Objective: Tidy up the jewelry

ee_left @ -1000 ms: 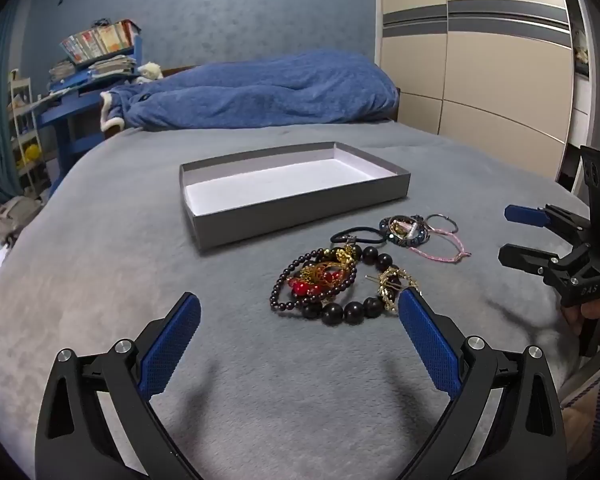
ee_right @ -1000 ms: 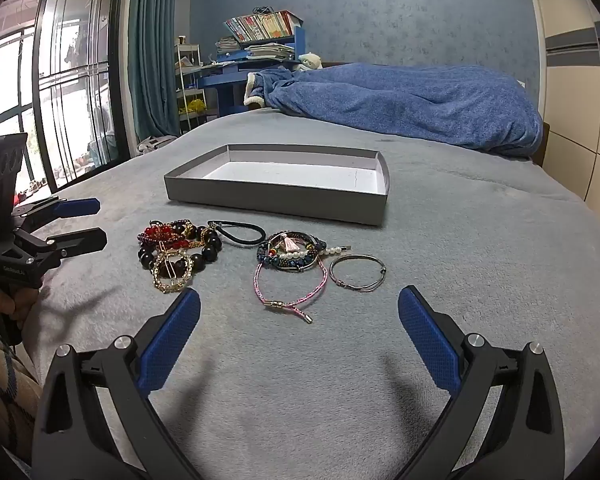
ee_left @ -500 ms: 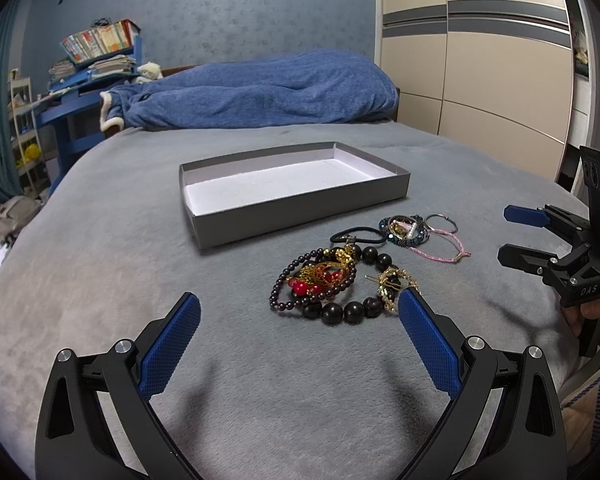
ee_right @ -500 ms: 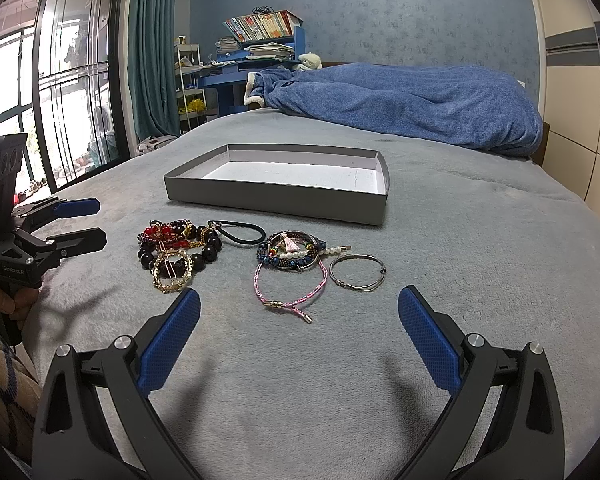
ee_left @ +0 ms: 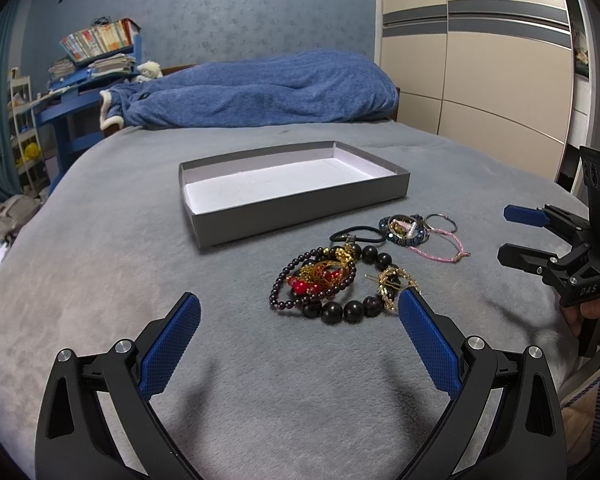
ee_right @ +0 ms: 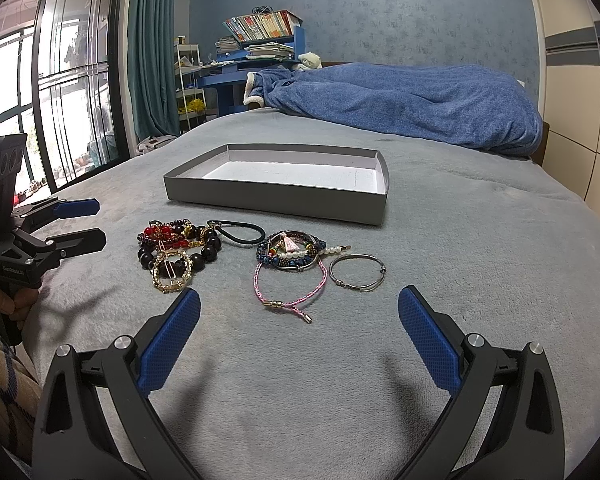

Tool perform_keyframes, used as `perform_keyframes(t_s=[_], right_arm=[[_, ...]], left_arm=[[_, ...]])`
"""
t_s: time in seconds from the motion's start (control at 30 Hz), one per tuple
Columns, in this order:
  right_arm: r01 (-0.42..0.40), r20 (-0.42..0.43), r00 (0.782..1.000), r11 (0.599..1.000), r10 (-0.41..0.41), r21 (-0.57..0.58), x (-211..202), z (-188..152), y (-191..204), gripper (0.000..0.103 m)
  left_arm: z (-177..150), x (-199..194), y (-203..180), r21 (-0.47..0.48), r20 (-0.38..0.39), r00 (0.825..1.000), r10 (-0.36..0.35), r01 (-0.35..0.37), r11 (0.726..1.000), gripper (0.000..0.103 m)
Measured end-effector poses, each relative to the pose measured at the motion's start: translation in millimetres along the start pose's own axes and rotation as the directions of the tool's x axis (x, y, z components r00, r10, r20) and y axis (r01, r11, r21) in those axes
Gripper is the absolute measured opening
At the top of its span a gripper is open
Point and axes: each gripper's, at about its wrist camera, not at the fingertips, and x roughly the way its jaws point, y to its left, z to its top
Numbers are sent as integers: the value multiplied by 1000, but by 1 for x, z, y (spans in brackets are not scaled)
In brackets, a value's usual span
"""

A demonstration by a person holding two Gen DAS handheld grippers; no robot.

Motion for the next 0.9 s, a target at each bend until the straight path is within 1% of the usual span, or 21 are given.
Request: perform_keyframes(t_s=[0.37, 0.5, 0.7, 0.73, 0.9], right_arm=[[1, -4, 1000, 1000, -1, 2, 2, 0, -1, 98], [-1, -18, 1000, 1000, 1, 9, 0, 1, 0, 98], [-5, -33, 999, 1000, 6, 20, 6, 2, -4, 98], [-5, -34, 999, 1000, 6, 21, 12, 0, -5, 98], [-8, -35, 999, 1000, 9, 24, 13, 0, -4, 98]], left_arm=[[-1, 3, 2, -8, -8, 1000, -6, 6, 1000, 98], [0, 7, 2, -22, -23, 1000, -18, 17, 1000, 98], [1, 9, 8, -63, -54, 998, -45, 41, 997, 98], [1, 10, 9, -67, -58, 997, -46, 42, 997, 98], [2, 10, 4, -40, -64, 997, -45, 43, 998, 98]])
